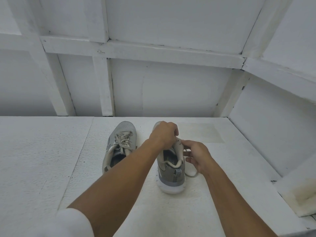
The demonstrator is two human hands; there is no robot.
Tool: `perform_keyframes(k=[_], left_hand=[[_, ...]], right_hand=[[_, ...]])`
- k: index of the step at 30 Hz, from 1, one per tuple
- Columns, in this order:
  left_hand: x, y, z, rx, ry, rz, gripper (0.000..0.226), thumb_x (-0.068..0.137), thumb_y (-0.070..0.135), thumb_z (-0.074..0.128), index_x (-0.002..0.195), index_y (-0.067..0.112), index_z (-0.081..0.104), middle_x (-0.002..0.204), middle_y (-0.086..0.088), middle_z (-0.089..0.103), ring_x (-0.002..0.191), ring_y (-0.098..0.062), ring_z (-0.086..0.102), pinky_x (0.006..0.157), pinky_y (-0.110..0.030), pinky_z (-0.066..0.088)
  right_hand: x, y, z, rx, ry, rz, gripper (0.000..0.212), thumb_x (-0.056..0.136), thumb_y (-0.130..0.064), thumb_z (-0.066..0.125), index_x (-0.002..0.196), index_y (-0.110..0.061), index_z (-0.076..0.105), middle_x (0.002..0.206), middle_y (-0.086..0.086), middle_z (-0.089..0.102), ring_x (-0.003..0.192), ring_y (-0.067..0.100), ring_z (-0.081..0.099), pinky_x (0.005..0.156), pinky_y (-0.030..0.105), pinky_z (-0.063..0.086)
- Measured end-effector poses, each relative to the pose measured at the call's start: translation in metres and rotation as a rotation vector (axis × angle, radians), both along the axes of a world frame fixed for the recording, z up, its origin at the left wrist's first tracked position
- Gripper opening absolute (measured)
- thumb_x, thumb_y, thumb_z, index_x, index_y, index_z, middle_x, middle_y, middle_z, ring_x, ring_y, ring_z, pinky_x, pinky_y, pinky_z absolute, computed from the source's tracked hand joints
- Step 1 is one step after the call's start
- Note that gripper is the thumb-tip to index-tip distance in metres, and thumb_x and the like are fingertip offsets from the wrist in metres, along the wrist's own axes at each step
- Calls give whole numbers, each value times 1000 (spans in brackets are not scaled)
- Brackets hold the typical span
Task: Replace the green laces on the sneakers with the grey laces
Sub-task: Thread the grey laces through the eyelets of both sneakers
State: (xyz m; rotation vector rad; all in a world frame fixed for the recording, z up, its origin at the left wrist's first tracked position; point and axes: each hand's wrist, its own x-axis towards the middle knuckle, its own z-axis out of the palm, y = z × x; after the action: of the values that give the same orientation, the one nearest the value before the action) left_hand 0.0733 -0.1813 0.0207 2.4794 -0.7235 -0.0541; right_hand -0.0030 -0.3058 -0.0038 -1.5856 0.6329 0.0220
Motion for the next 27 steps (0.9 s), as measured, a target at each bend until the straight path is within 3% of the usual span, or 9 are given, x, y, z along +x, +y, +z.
perform_keyframes(k=[9, 14, 17, 21, 24, 27], left_hand=[[-4, -5, -7, 63, -77, 33, 16, 89, 15, 59, 102, 22, 64, 102, -2, 65, 97, -21, 60, 74, -30, 49], [0, -2, -5, -10, -10, 9, 17, 86, 9, 58, 94, 23, 62, 91, 5, 70, 94, -17, 60, 80, -34, 52], [5, 2, -6, -23, 1, -16, 21, 86, 9, 62, 87, 29, 58, 78, 14, 63, 93, -14, 58, 82, -35, 53], [6, 3, -6, -39, 39, -56, 17, 88, 10, 63, 93, 26, 65, 90, 8, 67, 93, -12, 60, 85, -32, 54], [6, 1, -9, -83, 63, -25, 23, 85, 9, 62, 83, 32, 59, 94, 3, 69, 91, -15, 63, 84, -36, 55], [6, 0, -8, -101, 65, 18, 19, 82, 14, 66, 79, 32, 58, 92, 3, 69, 93, -16, 61, 81, -35, 54]], right_hand=[[-2, -3, 5, 8, 9, 64, 26, 97, -25, 54, 100, -6, 72, 92, 8, 71, 83, 22, 64, 72, 33, 46], [0, -7, 4, -18, 13, 86, 27, 97, -26, 54, 101, -6, 71, 94, 8, 71, 82, 21, 65, 72, 33, 47], [1, -7, 1, -4, 0, 69, 26, 97, -25, 54, 101, -6, 71, 94, 9, 71, 81, 22, 65, 74, 35, 47], [1, -6, 1, -7, -4, 62, 24, 97, -22, 53, 99, -6, 70, 95, 10, 71, 82, 24, 65, 75, 36, 49], [0, -6, 2, -11, -5, 77, 24, 97, -24, 54, 99, -6, 70, 95, 10, 71, 82, 23, 65, 73, 35, 49], [-1, -6, 1, -55, 1, 119, 29, 97, -31, 53, 99, -8, 71, 97, 10, 73, 87, 24, 67, 81, 38, 53]])
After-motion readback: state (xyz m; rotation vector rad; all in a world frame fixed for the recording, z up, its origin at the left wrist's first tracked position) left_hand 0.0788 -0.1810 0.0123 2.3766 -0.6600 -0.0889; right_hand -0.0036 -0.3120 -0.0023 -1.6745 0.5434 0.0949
